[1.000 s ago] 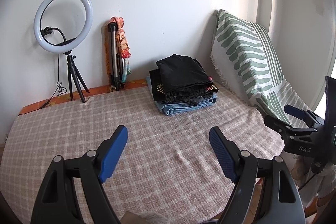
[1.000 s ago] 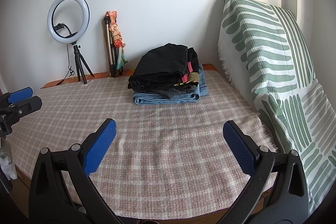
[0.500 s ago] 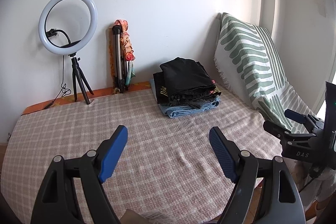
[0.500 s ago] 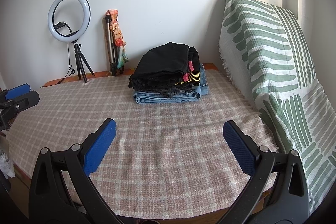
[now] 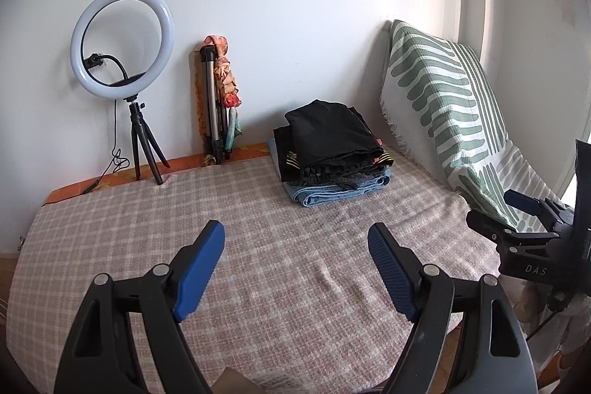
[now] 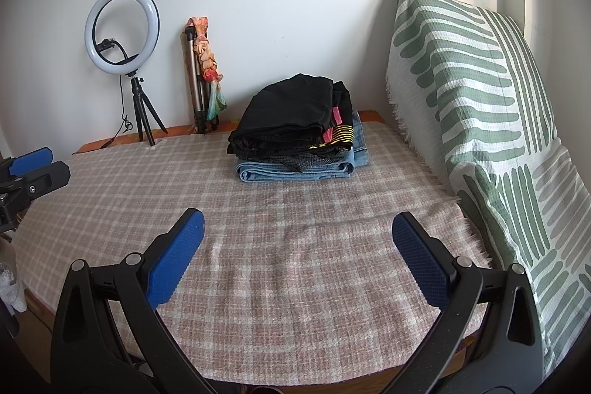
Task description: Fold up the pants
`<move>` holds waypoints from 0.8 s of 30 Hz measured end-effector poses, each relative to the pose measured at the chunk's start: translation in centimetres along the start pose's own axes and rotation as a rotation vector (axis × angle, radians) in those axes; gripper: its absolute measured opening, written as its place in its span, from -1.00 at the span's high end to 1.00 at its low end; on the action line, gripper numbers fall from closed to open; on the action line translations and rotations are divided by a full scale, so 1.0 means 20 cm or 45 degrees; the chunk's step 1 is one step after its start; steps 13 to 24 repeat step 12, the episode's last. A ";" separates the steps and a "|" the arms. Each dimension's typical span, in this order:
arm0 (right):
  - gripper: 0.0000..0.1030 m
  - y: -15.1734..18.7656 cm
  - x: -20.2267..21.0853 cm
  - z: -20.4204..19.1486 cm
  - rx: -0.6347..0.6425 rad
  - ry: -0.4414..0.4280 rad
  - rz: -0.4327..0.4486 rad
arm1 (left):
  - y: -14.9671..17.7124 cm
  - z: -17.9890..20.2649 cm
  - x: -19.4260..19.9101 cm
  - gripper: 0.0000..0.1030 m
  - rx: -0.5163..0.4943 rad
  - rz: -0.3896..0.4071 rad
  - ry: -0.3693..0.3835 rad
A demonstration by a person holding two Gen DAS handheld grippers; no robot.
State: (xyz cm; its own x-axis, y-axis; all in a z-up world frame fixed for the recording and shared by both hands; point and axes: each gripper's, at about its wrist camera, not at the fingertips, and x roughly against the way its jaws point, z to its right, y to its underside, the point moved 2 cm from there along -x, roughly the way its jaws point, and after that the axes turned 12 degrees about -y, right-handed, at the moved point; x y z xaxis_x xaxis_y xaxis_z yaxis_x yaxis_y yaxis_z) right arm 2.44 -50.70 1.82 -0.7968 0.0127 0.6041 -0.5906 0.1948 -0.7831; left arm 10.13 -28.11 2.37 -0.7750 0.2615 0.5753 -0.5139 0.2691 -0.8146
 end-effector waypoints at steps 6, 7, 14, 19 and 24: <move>-1.00 0.01 0.00 -0.01 -0.003 -0.002 -0.001 | 0.00 0.00 0.00 -0.53 0.000 -0.005 -0.003; -1.00 0.01 0.00 -0.01 -0.004 0.000 -0.002 | 0.00 0.00 0.00 -0.53 -0.001 -0.006 -0.005; -1.00 0.02 -0.02 -0.03 -0.013 -0.014 -0.008 | 0.01 -0.01 0.00 -0.53 -0.002 0.019 -0.017; -1.00 0.02 -0.02 -0.03 -0.013 -0.014 -0.008 | 0.01 -0.01 0.00 -0.53 -0.002 0.019 -0.017; -1.00 0.02 -0.02 -0.03 -0.013 -0.014 -0.008 | 0.01 -0.01 0.00 -0.53 -0.002 0.019 -0.017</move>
